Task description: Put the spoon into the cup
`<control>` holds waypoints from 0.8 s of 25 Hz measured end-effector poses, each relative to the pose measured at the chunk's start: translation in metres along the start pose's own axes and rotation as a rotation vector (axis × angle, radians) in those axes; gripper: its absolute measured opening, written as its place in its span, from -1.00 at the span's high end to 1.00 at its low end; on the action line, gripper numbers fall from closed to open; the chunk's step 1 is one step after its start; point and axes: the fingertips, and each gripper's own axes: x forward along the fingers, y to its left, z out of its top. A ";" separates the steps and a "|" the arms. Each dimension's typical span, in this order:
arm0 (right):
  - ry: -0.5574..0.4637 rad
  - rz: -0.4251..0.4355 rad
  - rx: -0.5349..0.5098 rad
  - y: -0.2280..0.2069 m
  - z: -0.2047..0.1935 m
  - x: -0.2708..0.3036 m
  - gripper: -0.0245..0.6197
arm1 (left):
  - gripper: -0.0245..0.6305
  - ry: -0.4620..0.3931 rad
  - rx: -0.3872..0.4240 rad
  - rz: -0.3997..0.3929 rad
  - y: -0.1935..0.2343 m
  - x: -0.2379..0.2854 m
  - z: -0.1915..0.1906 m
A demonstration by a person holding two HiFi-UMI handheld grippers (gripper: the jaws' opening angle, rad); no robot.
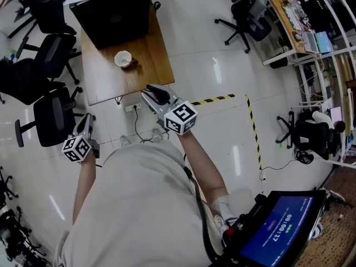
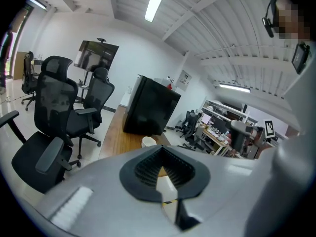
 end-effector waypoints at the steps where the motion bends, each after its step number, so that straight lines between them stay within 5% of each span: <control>1: -0.002 -0.002 0.006 -0.001 0.000 -0.001 0.60 | 0.92 0.007 -0.001 -0.006 -0.003 0.001 -0.003; 20: 0.033 -0.010 0.017 -0.022 -0.012 -0.024 0.65 | 0.92 0.041 0.011 -0.035 -0.043 0.017 -0.031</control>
